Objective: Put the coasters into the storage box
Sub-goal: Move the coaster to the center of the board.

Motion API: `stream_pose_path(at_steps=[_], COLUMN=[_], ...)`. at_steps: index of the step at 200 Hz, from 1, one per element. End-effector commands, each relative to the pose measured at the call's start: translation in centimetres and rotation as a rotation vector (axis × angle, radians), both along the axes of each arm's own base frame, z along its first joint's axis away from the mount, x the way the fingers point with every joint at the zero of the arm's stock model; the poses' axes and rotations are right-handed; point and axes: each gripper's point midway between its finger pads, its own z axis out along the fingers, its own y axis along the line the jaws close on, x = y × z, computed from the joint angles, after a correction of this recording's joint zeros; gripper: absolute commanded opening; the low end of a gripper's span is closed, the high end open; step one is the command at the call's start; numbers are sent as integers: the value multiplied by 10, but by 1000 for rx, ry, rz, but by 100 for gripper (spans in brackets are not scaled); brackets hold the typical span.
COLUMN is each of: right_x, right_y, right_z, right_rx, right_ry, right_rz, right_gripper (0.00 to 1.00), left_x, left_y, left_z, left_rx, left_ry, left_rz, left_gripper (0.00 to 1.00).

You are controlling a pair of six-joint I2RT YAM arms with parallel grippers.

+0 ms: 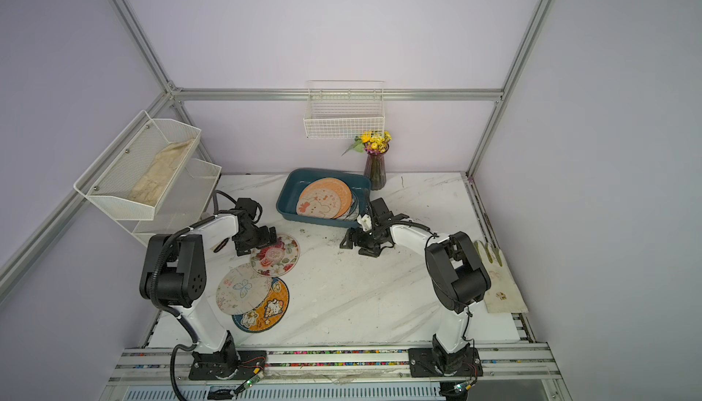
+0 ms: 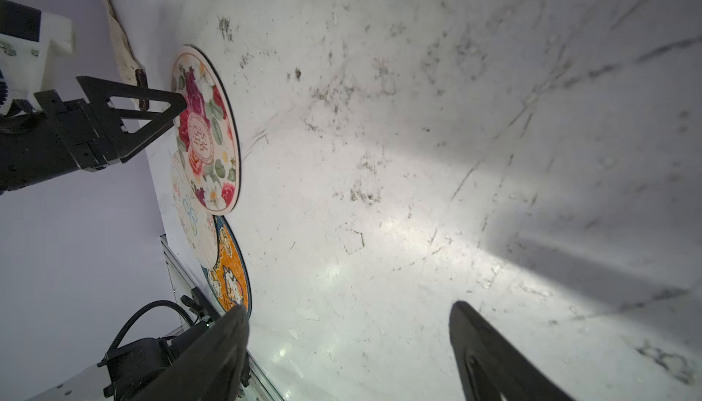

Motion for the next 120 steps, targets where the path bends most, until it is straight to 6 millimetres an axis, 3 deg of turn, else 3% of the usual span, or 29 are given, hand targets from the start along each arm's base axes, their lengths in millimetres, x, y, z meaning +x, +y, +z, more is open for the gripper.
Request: stream_pose_path(at_steps=[1, 95, 120], right_x=[0, -11, -13], right_y=[-5, 6, 7], right_z=[10, -4, -11], right_rx=[1, -28, -61], right_ry=[-29, -14, -9], right_rz=[-18, 6, 9], right_gripper=[84, 84, 83], left_x=[-20, -47, -56], left_y=[-52, -174, -188], left_z=[-14, -4, 0], left_rx=[-157, -235, -223], left_ry=[84, 110, 103], left_rz=[-42, -262, -292], left_gripper=[100, 100, 100])
